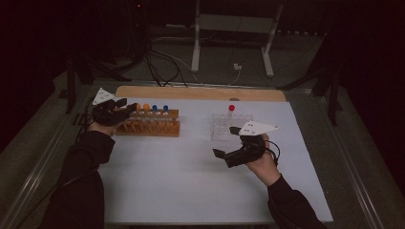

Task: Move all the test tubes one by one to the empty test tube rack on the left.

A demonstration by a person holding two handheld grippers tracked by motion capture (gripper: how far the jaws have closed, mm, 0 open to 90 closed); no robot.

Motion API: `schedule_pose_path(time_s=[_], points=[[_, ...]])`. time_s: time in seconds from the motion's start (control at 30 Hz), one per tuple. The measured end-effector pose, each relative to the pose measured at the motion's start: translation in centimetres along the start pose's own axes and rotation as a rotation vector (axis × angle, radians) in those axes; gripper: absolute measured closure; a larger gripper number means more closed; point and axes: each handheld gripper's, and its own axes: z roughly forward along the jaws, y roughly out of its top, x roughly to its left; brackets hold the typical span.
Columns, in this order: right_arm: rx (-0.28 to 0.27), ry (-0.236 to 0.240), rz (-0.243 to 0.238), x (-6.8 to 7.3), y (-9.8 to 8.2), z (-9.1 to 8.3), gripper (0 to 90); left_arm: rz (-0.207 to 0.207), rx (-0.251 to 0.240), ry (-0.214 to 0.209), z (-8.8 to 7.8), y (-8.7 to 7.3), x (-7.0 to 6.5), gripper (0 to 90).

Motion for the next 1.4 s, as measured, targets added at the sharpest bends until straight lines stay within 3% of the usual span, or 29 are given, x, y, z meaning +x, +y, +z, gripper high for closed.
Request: schedule_pose_path(time_s=[0.2, 0.43, 0.63, 0.77, 1.1, 1.23, 1.4], points=[[-0.020, -0.033, 0.003, -1.0, 0.7, -0.7, 0.2, 0.001, -0.020, -0.038, -1.6, 0.6, -1.4, 18.5], [-0.049, -0.089, 0.037, -3.1, 1.3, -1.4, 0.2, 0.016, -0.070, -0.159, -3.4, 0.1, -3.4, 1.8], [-0.058, -0.139, 0.077, -5.3, 1.1, -1.7, 0.2, 0.042, -0.083, -0.224, -4.5, -1.3, -5.7, 1.4], [-0.049, -0.170, 0.095, -6.6, 0.7, -1.5, 0.2, 0.058, -0.066, -0.250, -4.6, -2.6, -6.9, 1.4], [0.003, -0.254, 0.135, -8.8, -0.8, 0.5, 0.3, 0.075, -0.051, -0.310, -4.9, -5.4, -9.8, 0.9], [0.021, -0.277, 0.151, -9.4, -1.2, 1.5, 6.7, 0.088, -0.054, -0.314, -5.2, -5.9, -10.6, 0.8], [0.062, -0.297, 0.172, -10.1, -1.6, 3.1, 27.0, 0.089, -0.053, -0.323, -5.1, -6.7, -11.2, 0.7]])
